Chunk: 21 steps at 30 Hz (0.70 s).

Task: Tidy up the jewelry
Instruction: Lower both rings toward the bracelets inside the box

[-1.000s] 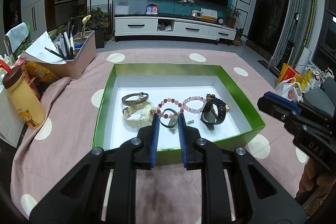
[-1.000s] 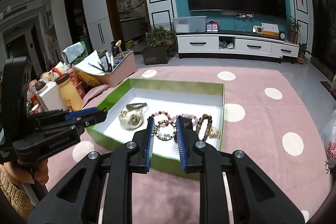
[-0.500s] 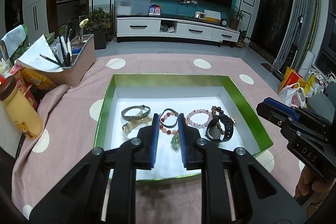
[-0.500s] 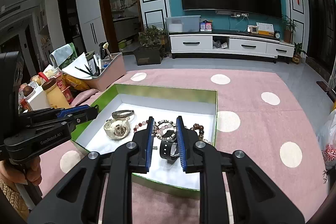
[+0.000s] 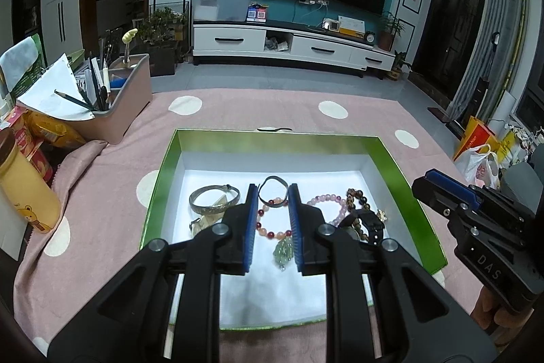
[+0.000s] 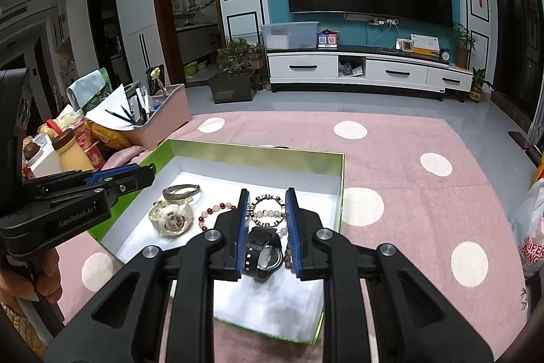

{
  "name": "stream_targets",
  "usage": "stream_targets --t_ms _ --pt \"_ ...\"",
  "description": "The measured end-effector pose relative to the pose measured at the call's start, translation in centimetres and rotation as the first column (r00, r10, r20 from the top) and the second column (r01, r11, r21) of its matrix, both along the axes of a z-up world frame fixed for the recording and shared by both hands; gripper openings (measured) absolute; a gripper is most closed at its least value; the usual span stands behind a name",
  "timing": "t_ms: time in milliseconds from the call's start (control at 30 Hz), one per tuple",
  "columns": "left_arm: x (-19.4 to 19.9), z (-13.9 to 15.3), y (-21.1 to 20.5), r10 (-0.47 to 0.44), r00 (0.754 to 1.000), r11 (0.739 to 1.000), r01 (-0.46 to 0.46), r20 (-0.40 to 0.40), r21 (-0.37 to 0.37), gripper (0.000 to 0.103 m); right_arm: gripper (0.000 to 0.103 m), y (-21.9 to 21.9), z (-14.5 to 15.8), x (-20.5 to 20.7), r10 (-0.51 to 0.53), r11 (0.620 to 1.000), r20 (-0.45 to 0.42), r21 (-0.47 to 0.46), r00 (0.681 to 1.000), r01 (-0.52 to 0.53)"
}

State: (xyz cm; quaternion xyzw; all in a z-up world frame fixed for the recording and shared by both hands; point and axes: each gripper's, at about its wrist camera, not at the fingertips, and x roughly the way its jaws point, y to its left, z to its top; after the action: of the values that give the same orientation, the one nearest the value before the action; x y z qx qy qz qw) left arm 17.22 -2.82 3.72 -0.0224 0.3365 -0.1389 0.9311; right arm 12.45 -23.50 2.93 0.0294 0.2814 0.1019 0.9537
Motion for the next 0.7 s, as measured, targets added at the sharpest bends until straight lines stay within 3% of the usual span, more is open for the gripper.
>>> stream_targets --t_ms 700 --pt "3.7 -1.5 -0.7 0.032 0.998 0.999 -0.034 -0.055 -0.019 0.018 0.021 -0.5 -0.5 3.7 -0.012 1.000 -0.022 -0.010 1.000 0.012"
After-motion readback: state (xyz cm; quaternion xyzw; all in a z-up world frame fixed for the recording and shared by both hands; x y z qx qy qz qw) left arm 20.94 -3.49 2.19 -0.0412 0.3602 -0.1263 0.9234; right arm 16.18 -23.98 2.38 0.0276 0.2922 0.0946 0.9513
